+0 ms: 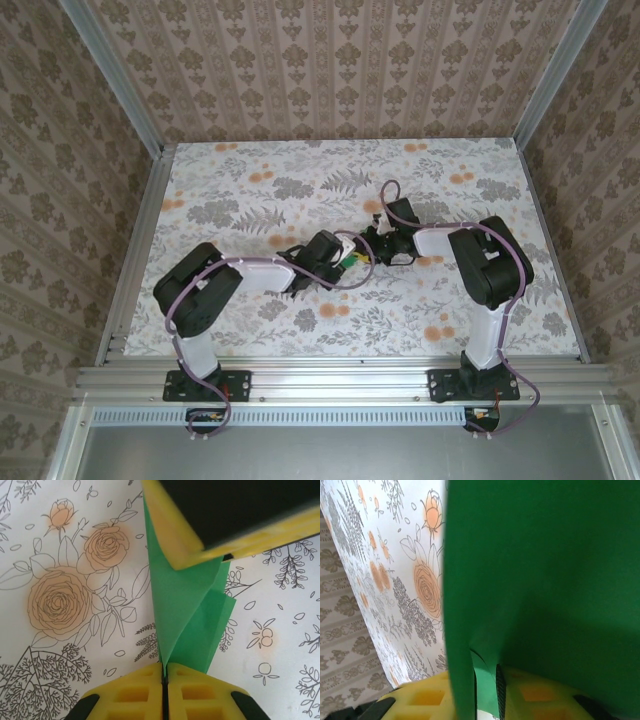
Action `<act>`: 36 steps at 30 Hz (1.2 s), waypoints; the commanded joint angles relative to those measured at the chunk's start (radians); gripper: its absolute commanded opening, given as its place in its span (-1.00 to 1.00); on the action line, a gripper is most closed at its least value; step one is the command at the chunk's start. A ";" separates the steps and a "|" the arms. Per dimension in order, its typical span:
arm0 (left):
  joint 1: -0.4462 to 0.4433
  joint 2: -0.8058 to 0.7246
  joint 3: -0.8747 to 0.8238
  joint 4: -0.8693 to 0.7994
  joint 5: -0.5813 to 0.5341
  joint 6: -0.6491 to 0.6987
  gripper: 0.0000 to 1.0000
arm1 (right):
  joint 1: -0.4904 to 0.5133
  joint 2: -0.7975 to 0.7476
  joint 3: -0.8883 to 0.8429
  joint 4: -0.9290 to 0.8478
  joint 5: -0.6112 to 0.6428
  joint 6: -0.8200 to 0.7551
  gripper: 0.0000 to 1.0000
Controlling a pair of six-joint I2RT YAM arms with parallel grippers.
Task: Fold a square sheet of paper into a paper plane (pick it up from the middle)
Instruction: Fold the wing for the fifth time at the center of the table.
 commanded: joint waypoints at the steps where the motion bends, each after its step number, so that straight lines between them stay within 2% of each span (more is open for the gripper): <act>1: -0.032 0.047 0.017 -0.011 -0.088 0.065 -0.85 | -0.008 0.041 -0.031 -0.112 0.084 0.067 -0.45; 9: -0.107 0.081 0.018 0.014 -0.267 0.152 -0.98 | -0.006 -0.006 -0.025 -0.108 0.092 0.138 -0.24; 20: -0.167 0.137 0.026 0.060 -0.429 0.222 -1.00 | -0.006 -0.075 -0.042 -0.074 0.032 0.274 -0.25; 25: -0.173 0.149 0.030 0.060 -0.435 0.223 -1.00 | -0.002 -0.066 -0.048 -0.010 -0.037 0.345 -0.32; 30: -0.173 0.144 0.025 0.060 -0.422 0.214 -1.00 | 0.002 -0.038 -0.047 0.021 -0.040 0.368 -0.38; 36: -0.172 0.127 0.016 0.043 -0.408 0.188 -1.00 | 0.002 -0.017 -0.030 -0.054 0.037 0.315 -0.71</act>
